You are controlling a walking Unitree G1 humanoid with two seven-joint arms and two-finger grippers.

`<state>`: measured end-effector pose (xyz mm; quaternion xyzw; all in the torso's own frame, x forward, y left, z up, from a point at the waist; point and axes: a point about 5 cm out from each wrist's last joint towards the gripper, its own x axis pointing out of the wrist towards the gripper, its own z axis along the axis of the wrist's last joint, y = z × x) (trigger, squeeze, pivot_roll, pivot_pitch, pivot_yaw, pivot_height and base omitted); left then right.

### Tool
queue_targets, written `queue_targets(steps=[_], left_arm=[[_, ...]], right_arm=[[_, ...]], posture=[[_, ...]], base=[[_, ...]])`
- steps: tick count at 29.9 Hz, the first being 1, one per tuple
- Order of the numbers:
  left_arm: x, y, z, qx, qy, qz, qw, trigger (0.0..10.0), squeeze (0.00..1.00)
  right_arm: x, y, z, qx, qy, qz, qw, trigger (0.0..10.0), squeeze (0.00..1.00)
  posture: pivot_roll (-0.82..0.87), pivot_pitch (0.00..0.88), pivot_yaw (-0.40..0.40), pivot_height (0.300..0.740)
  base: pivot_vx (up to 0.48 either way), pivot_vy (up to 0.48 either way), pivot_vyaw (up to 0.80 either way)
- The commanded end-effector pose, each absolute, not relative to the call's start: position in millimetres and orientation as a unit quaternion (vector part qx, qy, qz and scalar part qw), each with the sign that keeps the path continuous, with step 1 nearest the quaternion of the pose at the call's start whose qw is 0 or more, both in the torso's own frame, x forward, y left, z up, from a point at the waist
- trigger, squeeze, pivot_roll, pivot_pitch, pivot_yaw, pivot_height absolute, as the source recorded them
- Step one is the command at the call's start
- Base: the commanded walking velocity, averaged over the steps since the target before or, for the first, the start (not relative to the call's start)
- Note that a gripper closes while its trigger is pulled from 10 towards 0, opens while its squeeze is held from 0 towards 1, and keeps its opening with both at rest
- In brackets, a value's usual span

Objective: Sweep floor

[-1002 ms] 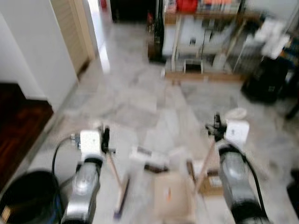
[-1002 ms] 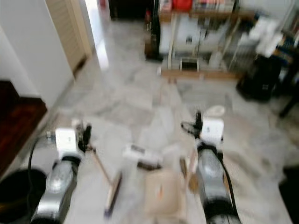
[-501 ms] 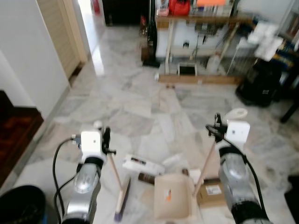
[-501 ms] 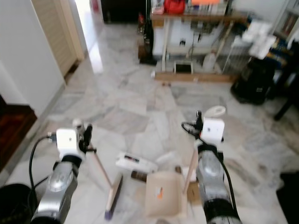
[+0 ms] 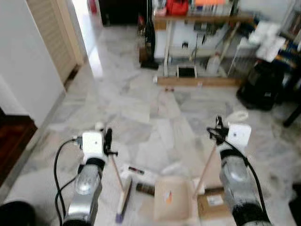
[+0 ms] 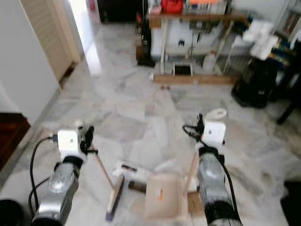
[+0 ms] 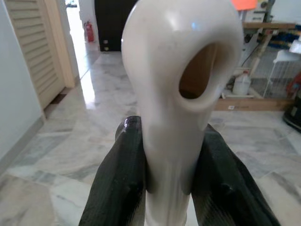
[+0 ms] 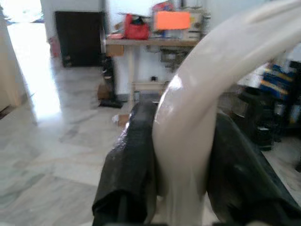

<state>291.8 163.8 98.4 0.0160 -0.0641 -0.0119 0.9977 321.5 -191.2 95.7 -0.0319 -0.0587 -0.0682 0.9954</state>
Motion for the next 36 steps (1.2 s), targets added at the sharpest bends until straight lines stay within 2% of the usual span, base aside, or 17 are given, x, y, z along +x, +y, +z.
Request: queue_targets(steps=[1,15,36], left_arm=[[294.5,167.8,110.7,0.026,-0.090,-0.007,0.996,10.0,0.00],[293.0,166.6,110.6,0.025,-0.092,-0.008,0.995,10.0,0.00],[289.8,164.6,109.8,0.020,-0.093,-0.007,0.995,10.0,0.00]], right_arm=[[326.1,-187.7,108.2,-0.024,-0.087,-0.064,0.994,10.0,0.00],[325.8,-188.0,108.1,-0.025,-0.088,-0.063,0.994,10.0,0.00],[319.4,-194.0,99.8,-0.041,-0.071,-0.061,0.995,10.0,0.00]], posture=[[0.03,0.000,0.007,0.740],[0.03,0.000,0.003,0.740],[0.02,0.000,-0.002,0.740]], base=[[0.337,0.000,0.00],[0.324,0.000,0.00],[0.000,0.000,0.00]])
